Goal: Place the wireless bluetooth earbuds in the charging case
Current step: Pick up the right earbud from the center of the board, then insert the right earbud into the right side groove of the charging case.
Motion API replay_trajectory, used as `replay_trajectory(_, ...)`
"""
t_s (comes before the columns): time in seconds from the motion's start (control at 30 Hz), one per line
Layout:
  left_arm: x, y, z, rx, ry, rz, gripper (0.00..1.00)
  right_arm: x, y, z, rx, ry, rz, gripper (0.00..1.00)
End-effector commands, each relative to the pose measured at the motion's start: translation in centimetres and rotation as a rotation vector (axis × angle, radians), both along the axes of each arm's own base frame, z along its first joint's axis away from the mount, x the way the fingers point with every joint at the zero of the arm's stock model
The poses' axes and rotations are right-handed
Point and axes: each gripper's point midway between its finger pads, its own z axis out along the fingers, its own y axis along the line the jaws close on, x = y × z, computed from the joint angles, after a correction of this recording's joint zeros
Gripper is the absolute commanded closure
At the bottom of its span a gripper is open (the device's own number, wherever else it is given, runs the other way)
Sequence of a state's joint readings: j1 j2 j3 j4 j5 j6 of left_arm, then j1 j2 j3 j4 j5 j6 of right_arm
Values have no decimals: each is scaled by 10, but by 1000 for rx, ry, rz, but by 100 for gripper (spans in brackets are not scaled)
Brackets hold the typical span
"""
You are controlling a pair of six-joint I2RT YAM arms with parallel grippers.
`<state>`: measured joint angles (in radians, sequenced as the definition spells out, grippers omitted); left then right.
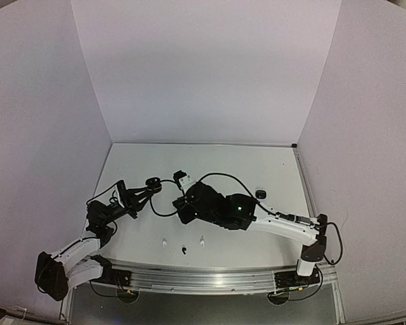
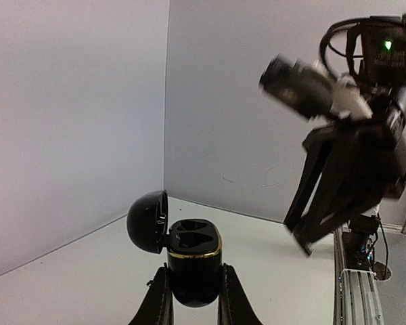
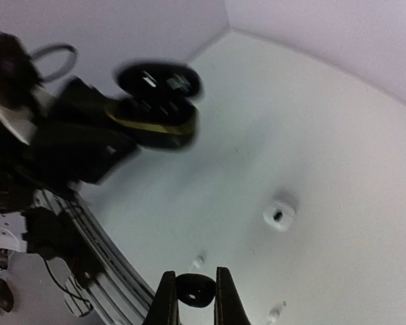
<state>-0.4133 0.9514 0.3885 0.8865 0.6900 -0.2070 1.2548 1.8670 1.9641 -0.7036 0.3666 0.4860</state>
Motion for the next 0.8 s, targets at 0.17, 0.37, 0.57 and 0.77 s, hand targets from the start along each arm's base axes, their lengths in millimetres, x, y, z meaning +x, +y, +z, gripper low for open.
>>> replay_trajectory(0.17, -5, -1, 32, -46, -288, -6, 100, -3, 45, 130, 349, -571, 198, 100)
replay_trajectory(0.37, -1, 0, 30, -31, -369, 23, 100, 1, 65, 130, 311, -720, 245, 100)
replay_trajectory(0.57, -3, -1, 31, -43, -348, 5, 100, 11, 61, 120, 299, -727, 227, 100)
replay_trajectory(0.77, -3, -1, 31, -59, -308, -10, 100, 25, 60, 109, 283, -714, 195, 100)
